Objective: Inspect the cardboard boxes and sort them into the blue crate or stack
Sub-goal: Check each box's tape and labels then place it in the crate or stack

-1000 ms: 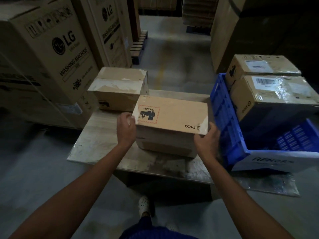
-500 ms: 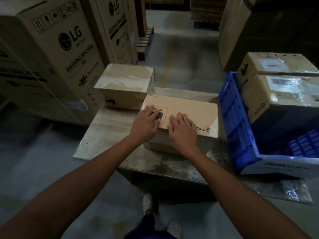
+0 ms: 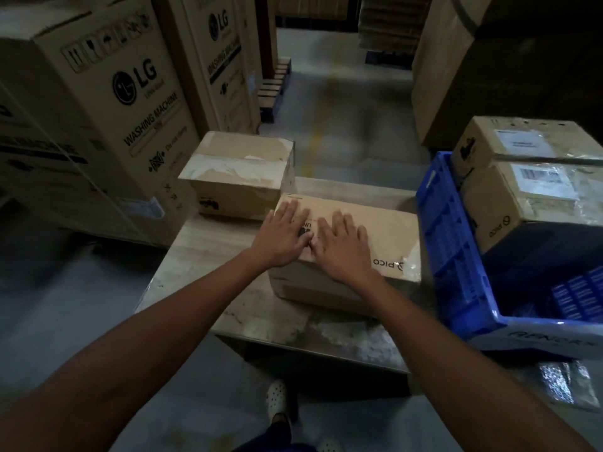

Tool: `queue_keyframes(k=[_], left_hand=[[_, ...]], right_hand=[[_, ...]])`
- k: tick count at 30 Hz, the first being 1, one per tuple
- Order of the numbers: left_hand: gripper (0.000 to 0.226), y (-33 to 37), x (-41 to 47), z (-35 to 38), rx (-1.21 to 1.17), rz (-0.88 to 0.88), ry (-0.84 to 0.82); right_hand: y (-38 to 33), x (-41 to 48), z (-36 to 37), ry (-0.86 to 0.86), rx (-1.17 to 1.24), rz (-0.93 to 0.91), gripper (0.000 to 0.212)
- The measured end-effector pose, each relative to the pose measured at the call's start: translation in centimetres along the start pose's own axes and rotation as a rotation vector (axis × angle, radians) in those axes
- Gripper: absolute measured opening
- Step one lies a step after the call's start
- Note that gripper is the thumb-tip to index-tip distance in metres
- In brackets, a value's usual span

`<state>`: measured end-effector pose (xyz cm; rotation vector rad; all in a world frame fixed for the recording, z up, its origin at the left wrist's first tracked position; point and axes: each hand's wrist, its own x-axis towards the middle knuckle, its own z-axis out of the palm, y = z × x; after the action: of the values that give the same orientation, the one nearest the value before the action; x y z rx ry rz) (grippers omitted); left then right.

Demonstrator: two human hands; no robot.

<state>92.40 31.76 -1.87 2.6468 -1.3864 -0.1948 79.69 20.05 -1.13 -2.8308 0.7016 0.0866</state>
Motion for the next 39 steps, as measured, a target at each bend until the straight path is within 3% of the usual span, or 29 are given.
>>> queue_keyframes(k=[6, 11, 13, 17, 25, 30, 39], left_hand=[[0.065, 0.3, 0.6, -0.7, 0.142, 0.028, -0.031], [0.064, 3.7, 2.0, -1.7, 0.008, 0.12, 0.001], [0.06, 6.5, 2.4, -0.9, -0.07, 0.17, -0.004], [0.056, 8.7, 2.7, 1.3, 0.007, 0.162, -0.031], [0.055, 8.6, 2.6, 0.9, 0.06, 0.161, -0.039], [0.048, 10.4, 0.2, 1.0, 0.049, 0.133, 0.115], [0.056, 10.3, -0.6, 2.1, -0.019, 0.13, -0.029]], right_hand=[[0.6, 0.2, -0.6, -0.044, 0.029, -0.008, 0.062], [3.7, 0.1, -3.1, -0.03, 0.366, -0.022, 0.057], [5.5, -0.5, -2.9, 0.041, 0.247, 0.05, 0.06], [6.9, -1.4, -1.0, 0.058, -0.007, 0.106, 0.06], [7.4, -1.8, -2.7, -0.081, -0.066, 0.082, 0.064], [5.5, -4.6, -2.2, 0.094, -0.023, 0.242, 0.053], [6.0, -6.2, -0.6, 0.138, -0.02, 0.189, 0.053]])
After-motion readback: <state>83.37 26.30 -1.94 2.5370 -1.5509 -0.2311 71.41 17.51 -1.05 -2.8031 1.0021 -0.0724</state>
